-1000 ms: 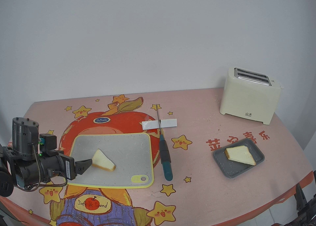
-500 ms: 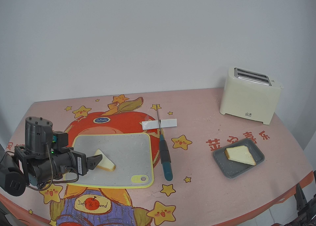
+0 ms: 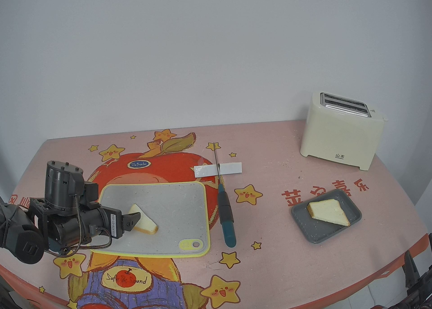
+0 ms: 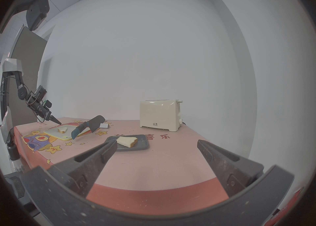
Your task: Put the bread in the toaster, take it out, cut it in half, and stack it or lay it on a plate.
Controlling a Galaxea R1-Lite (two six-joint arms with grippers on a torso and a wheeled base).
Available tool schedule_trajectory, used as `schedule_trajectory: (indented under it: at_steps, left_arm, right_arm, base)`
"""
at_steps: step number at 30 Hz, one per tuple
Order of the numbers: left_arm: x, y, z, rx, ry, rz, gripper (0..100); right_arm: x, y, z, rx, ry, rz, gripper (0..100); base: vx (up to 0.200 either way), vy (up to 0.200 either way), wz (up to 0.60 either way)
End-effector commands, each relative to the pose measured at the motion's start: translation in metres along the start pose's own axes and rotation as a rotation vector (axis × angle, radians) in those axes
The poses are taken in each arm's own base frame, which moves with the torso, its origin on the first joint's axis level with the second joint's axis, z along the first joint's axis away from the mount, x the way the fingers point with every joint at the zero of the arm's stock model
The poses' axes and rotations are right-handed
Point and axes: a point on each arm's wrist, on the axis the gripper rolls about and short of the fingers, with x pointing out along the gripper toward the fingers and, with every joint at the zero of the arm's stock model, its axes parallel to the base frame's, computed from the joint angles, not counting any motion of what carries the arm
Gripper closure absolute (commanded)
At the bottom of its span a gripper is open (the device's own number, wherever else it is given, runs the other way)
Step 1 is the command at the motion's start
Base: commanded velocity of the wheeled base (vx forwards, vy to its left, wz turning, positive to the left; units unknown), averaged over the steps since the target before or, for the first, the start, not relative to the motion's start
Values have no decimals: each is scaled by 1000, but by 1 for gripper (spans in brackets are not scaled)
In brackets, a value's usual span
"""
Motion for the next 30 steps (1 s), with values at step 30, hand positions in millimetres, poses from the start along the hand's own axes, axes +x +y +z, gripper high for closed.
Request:
schedule_trajectory:
  at_steps: [30]
  left_arm:
    - [10, 16, -6, -31, 47, 60, 0]
  right_arm:
    - [0, 0, -5, 0, 1, 1, 0]
  base:
    - [0, 0, 0]
